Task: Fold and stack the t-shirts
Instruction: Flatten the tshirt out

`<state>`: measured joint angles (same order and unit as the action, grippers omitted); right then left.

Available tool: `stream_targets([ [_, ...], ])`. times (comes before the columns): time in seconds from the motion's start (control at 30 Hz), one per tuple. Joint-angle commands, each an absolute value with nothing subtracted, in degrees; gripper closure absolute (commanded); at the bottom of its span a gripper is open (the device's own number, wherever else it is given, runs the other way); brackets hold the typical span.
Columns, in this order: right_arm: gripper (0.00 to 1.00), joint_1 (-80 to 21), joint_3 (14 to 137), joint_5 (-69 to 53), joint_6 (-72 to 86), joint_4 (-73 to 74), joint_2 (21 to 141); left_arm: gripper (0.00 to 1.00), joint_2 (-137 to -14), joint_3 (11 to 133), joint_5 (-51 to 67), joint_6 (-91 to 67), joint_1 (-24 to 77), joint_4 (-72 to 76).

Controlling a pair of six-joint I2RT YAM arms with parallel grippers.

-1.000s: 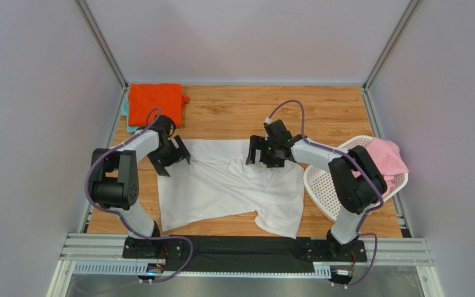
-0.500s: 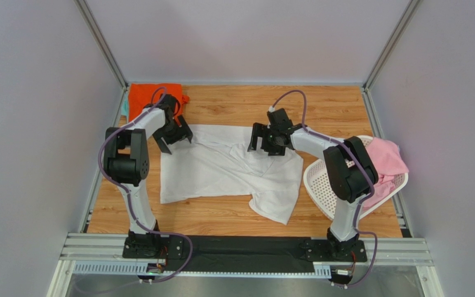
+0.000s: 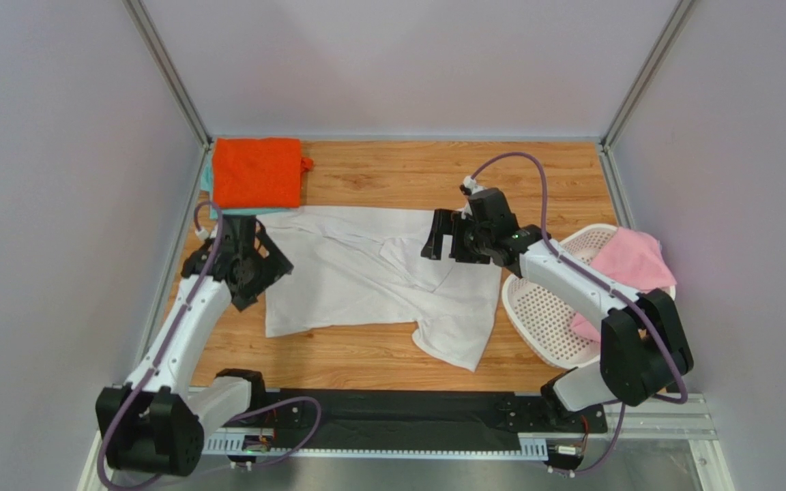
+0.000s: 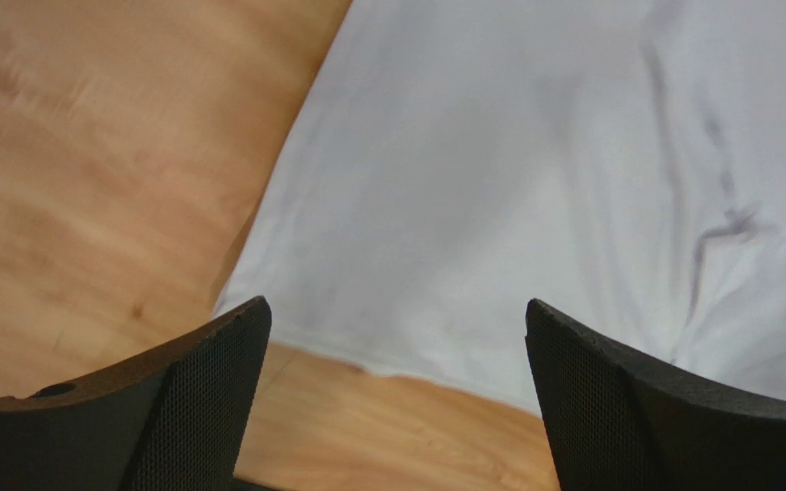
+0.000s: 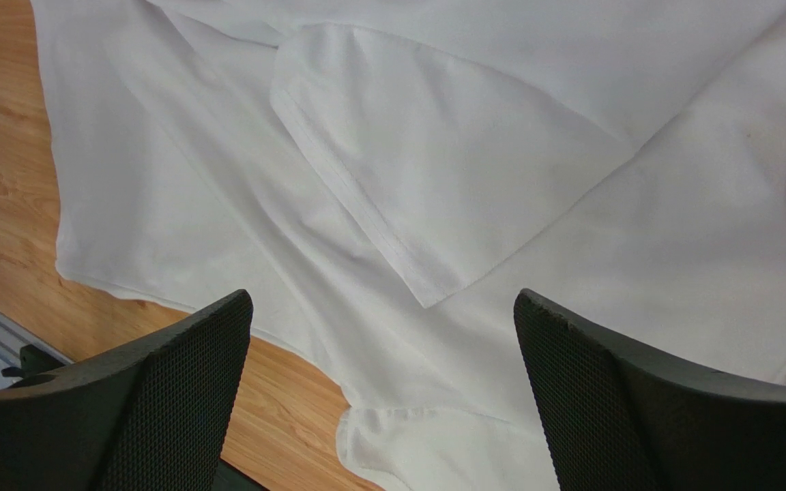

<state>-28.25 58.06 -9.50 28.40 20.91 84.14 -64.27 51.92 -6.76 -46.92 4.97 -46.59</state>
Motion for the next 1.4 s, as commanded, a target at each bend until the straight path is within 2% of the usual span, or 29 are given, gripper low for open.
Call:
stream_targets([
  [0.0,0.0,-28.56,53.62,-9.58,28.39,21.62,80.96,0.0,-57.24,40.91,-9.4,-54.48,5.1,-54.22],
  [0.13,0.0,-28.65,51.33,-9.67,28.65,21.45,78.75,0.01,-49.75,34.01,-10.02,-57.3,5.1,-54.58],
  [0.17,0.0,-28.65,51.07,-9.84,28.57,21.53,78.49,0.03,-49.4,33.06,-9.58,-57.13,5.1,-53.8],
  [0.2,0.0,-28.65,50.54,-9.76,28.48,21.79,78.14,0.08,-49.13,31.65,-9.41,-57.04,5.1,-53.01],
  [0.27,0.0,-28.65,50.19,-9.58,28.13,22.23,77.17,0.12,-49.74,30.77,-9.93,-56.87,4.92,-51.16],
  [0.3,0.0,-28.65,50.01,-9.49,27.95,22.85,76.82,0.17,-50.27,30.41,-10.11,-56.95,4.49,-50.98],
  [0.47,0.0,-28.57,48.43,-8.09,27.69,23.82,74.36,0.22,-55.1,29.62,-10.9,-55.64,2.11,-47.47],
  [0.73,0.0,-28.65,47.72,-7.03,27.42,25.75,74.09,0.36,-60.11,28.3,-9.49,-54.84,0.97,-41.23],
  [1.03,0.0,-28.74,46.23,-6.24,27.16,29.0,70.41,0.67,-61.61,26.37,-8.09,-55.1,0.53,-39.55],
  [1.07,0.0,-29.09,46.14,-6.24,26.64,29.7,70.23,0.79,-61.35,26.19,-7.82,-54.85,0.44,-39.38],
  [1.13,0.0,-29.97,46.4,-5.37,26.11,30.76,69.61,0.89,-61.17,26.37,-7.21,-54.67,0.44,-39.29],
  [1.17,0.0,-31.54,46.67,-4.84,25.76,32.33,69.7,1.0,-61.17,26.54,-6.95,-54.32,0.44,-39.29],
  [1.37,0.0,-42.6,47.9,-1.23,24.87,38.57,69.61,1.0,-59.68,27.6,-7.03,-52.74,0.44,-40.87],
])
